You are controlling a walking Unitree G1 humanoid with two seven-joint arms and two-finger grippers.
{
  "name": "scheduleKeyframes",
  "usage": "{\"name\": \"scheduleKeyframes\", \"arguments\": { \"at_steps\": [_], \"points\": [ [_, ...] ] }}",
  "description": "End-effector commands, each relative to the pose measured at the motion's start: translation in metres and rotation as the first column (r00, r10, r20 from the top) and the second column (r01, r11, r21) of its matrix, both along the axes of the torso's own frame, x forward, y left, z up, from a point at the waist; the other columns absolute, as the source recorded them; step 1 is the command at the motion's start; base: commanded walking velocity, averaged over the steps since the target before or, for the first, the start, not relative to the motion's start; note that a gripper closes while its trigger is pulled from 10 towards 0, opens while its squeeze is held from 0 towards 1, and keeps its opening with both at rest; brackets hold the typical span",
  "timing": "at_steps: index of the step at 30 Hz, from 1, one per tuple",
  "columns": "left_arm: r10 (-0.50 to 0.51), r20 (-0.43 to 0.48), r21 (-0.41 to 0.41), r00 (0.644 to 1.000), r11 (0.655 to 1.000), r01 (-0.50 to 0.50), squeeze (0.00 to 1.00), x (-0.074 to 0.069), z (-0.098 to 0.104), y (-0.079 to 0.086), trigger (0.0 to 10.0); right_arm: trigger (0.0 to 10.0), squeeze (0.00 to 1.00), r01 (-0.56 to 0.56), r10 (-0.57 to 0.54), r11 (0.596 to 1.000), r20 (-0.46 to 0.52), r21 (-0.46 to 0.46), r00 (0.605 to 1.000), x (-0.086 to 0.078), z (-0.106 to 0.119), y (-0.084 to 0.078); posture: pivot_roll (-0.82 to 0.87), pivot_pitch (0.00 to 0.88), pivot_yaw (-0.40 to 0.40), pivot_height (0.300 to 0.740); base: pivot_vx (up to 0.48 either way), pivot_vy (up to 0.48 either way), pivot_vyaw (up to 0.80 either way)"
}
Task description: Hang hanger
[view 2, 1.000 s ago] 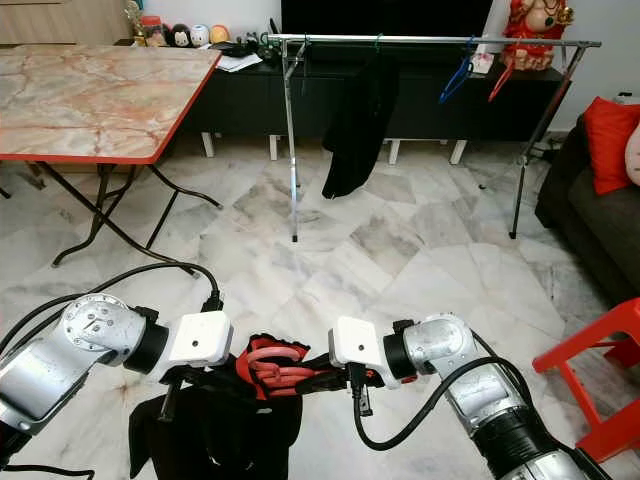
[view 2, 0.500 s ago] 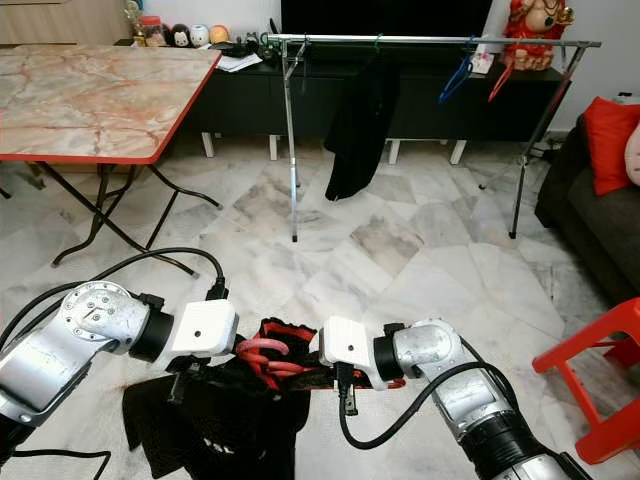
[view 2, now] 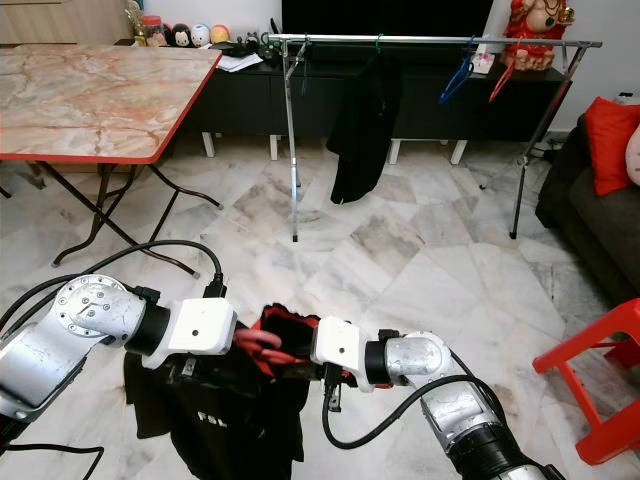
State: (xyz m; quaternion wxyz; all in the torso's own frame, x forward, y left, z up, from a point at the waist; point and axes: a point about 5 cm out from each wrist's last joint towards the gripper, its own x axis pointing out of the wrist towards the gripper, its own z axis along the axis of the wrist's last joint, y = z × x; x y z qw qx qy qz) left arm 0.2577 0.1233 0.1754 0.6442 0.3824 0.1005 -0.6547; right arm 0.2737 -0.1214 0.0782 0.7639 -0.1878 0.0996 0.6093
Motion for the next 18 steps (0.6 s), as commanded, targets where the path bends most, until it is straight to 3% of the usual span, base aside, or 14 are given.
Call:
{"name": "scheduleKeyframes", "arguments": {
  "at_steps": [1, 12, 18],
  "points": [
    [-0.004, 0.042, 0.012, 0.999, 1.0, 0.003, 0.0, 0.003, 0.004, 0.0, 10.0, 0.0, 0.0, 0.019, -0.02, 1.0, 0.028, 0.019, 0.999, 0.003, 0.005, -0.002, 0.05, 0.0, -0.048, 0.74, 0.0, 0.0, 0.0],
    [0.065, 0.132, 0.005, 0.989, 0.998, -0.066, 0.0, 0.015, 0.008, 0.005, 10.0, 0.0, 0.0, 0.062, -0.064, 0.996, 0.03, 0.064, 0.997, 0.005, 0.004, 0.001, 0.05, 0.0, -0.051, 0.74, 0.0, 0.0, 0.0],
    [0.206, 0.203, -0.058, 0.957, 0.979, -0.198, 0.0, 0.029, 0.017, 0.019, 10.0, 0.0, 0.0, 0.157, -0.162, 0.982, 0.048, 0.103, 0.986, 0.011, 0.005, -0.002, 0.05, 0.0, -0.05, 0.74, 0.0, 0.0, 0.0]
  ]
}}
